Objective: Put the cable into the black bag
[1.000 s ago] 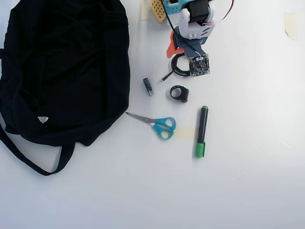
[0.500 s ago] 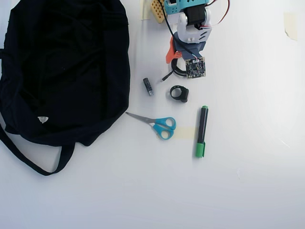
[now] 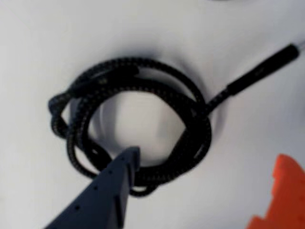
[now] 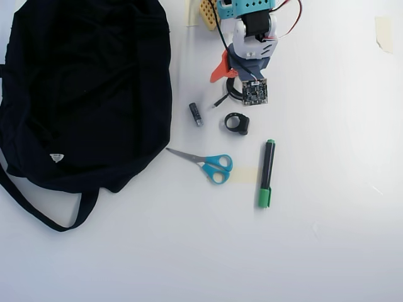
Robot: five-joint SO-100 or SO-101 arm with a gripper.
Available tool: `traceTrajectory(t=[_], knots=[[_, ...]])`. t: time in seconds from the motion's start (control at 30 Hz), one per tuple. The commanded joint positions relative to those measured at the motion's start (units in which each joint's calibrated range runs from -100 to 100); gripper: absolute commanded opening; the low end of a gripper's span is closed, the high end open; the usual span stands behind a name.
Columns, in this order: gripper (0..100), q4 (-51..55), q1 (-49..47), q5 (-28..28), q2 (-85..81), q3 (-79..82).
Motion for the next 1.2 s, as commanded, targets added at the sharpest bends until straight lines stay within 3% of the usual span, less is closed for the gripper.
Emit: traceTrajectory(t=[0.0, 0.6, 1.03, 1.17], knots=[[36, -2.96, -0.05, -0.25, 1.79, -0.24], [35, -8.9, -0.27, -0.04, 8.27, 0.12], [3, -8.9, -1.32, 0.33, 8.27, 0.39], [2, -8.9, -1.62, 0.33, 8.27, 0.39]])
